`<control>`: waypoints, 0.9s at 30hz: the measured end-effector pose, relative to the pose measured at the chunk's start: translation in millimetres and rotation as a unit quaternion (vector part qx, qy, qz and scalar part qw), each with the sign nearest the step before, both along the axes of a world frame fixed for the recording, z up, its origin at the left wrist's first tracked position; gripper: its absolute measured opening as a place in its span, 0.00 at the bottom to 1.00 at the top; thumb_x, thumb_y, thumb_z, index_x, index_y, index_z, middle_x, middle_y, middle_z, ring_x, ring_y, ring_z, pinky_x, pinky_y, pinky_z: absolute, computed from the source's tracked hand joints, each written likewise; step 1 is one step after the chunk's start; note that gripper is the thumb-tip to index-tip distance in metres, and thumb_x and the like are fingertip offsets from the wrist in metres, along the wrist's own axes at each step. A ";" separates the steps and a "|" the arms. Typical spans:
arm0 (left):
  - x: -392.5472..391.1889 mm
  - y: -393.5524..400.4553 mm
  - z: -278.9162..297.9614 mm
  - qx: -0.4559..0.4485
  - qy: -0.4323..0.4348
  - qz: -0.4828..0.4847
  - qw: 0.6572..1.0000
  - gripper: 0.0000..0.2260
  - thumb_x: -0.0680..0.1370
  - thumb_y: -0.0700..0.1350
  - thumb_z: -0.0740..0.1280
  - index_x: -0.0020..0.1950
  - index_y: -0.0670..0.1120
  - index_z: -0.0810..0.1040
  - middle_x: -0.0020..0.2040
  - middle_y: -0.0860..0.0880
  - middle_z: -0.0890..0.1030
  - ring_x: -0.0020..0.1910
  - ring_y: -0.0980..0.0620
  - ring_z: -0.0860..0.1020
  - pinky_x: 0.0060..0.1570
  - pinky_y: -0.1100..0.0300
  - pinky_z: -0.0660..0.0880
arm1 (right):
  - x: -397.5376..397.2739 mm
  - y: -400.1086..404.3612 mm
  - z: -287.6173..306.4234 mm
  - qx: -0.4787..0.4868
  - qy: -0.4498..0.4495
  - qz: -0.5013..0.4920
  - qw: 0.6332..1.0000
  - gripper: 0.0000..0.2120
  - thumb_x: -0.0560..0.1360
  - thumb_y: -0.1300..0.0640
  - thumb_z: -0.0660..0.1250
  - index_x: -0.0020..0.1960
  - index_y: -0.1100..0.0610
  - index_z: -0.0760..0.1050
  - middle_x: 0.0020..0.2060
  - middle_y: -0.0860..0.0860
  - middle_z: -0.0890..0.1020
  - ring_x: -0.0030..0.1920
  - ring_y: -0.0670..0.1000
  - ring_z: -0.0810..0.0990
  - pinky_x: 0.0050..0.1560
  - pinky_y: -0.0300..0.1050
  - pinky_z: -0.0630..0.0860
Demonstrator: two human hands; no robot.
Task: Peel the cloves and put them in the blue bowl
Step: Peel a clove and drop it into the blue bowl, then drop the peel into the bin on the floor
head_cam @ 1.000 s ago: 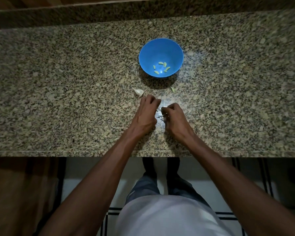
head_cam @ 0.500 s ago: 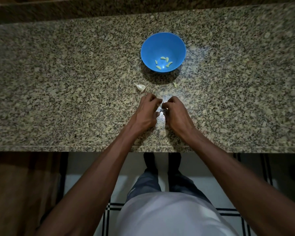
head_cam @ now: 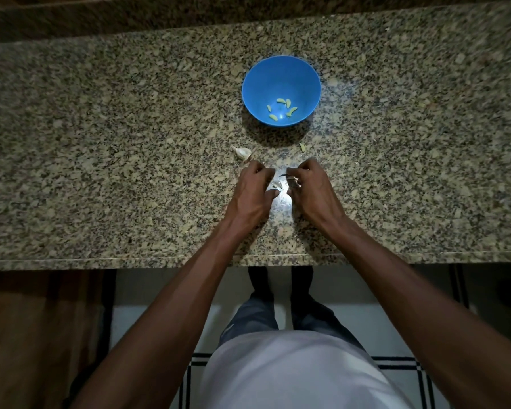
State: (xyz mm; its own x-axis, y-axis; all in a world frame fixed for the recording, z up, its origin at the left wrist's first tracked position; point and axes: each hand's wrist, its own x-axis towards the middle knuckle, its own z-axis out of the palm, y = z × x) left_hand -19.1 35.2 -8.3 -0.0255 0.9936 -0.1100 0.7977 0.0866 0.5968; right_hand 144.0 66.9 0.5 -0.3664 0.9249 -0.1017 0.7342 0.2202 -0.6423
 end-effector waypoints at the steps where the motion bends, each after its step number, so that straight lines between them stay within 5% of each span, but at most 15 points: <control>1: 1.6 1.2 1.6 -0.003 -0.002 0.003 1.000 0.19 0.77 0.42 0.75 0.66 0.39 0.79 0.59 0.44 0.75 0.57 0.46 0.76 0.60 0.50 0.79 | -3.3 0.7 0.7 0.006 -0.001 0.000 1.000 0.12 0.79 0.67 0.71 0.62 0.67 0.80 0.54 0.58 0.76 0.46 0.51 0.76 0.42 0.37 0.77; 3: 2.6 2.5 4.7 -0.008 -0.015 0.006 1.000 0.17 0.77 0.40 0.75 0.64 0.38 0.80 0.57 0.43 0.77 0.54 0.47 0.78 0.59 0.50 0.80 | -7.4 2.0 2.5 0.028 -0.020 0.006 0.999 0.08 0.78 0.68 0.70 0.56 0.67 0.82 0.50 0.59 0.78 0.44 0.56 0.79 0.45 0.54 0.82; 5: 3.1 2.7 7.1 -0.009 -0.027 0.009 1.000 0.15 0.77 0.39 0.75 0.62 0.38 0.81 0.56 0.44 0.78 0.52 0.48 0.78 0.58 0.51 0.80 | -5.1 3.6 4.6 0.036 -0.026 0.000 0.999 0.07 0.76 0.69 0.70 0.53 0.66 0.82 0.48 0.59 0.79 0.42 0.58 0.80 0.44 0.60 0.82; 11: -1.1 0.4 1.9 -0.001 -0.024 0.015 1.000 0.22 0.76 0.43 0.76 0.68 0.40 0.78 0.58 0.47 0.74 0.58 0.46 0.75 0.59 0.52 0.78 | 4.4 15.1 5.1 0.026 -0.049 0.011 0.998 0.21 0.76 0.68 0.73 0.69 0.62 0.79 0.58 0.59 0.77 0.54 0.58 0.79 0.51 0.46 0.79; 16: 4.5 7.3 4.1 -0.002 0.002 0.014 1.000 0.16 0.77 0.41 0.75 0.64 0.39 0.82 0.53 0.48 0.76 0.51 0.51 0.74 0.53 0.59 0.79 | -6.5 16.2 0.2 -0.004 -0.087 0.080 0.993 0.11 0.78 0.69 0.64 0.57 0.63 0.82 0.56 0.62 0.76 0.55 0.62 0.75 0.52 0.54 0.75; 20: 14.9 2.3 3.3 0.013 0.032 0.021 0.999 0.05 0.80 0.38 0.72 0.50 0.40 0.87 0.44 0.46 0.78 0.39 0.51 0.76 0.38 0.52 0.79 | -9.2 2.3 -6.3 0.031 -0.077 0.052 0.995 0.07 0.82 0.59 0.64 0.48 0.61 0.78 0.44 0.52 0.73 0.40 0.50 0.72 0.34 0.42 0.67; 22: 20.3 -1.2 3.0 0.011 0.039 0.044 0.998 0.05 0.80 0.37 0.71 0.50 0.41 0.88 0.43 0.47 0.77 0.36 0.53 0.74 0.32 0.64 0.72 | -11.1 -3.7 -10.0 0.060 -0.090 0.061 0.992 0.06 0.80 0.62 0.67 0.47 0.62 0.81 0.42 0.53 0.74 0.42 0.52 0.72 0.34 0.44 0.68; 24: 23.1 -4.7 0.7 0.019 0.034 0.066 0.997 0.06 0.80 0.36 0.70 0.49 0.40 0.87 0.44 0.46 0.78 0.35 0.55 0.73 0.31 0.70 0.67 | -11.4 -8.6 -10.6 0.092 -0.098 0.069 0.989 0.05 0.78 0.64 0.69 0.45 0.62 0.82 0.41 0.55 0.74 0.42 0.55 0.73 0.34 0.51 0.73; 27: 26.8 -12.5 -5.4 0.047 0.034 0.066 0.996 0.06 0.82 0.35 0.67 0.50 0.38 0.84 0.45 0.42 0.79 0.40 0.52 0.74 0.36 0.62 0.72 | -11.5 -10.4 -9.6 0.096 -0.076 0.056 0.991 0.06 0.79 0.65 0.68 0.44 0.62 0.81 0.41 0.56 0.76 0.40 0.55 0.74 0.34 0.52 0.73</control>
State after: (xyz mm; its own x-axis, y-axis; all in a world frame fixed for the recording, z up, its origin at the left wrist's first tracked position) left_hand 7.7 22.7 -13.7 -0.1615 0.9868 -0.0109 0.8220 0.1407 0.5518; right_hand 132.5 56.6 -9.1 -0.4610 0.8873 0.0102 0.7831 0.4122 -0.4656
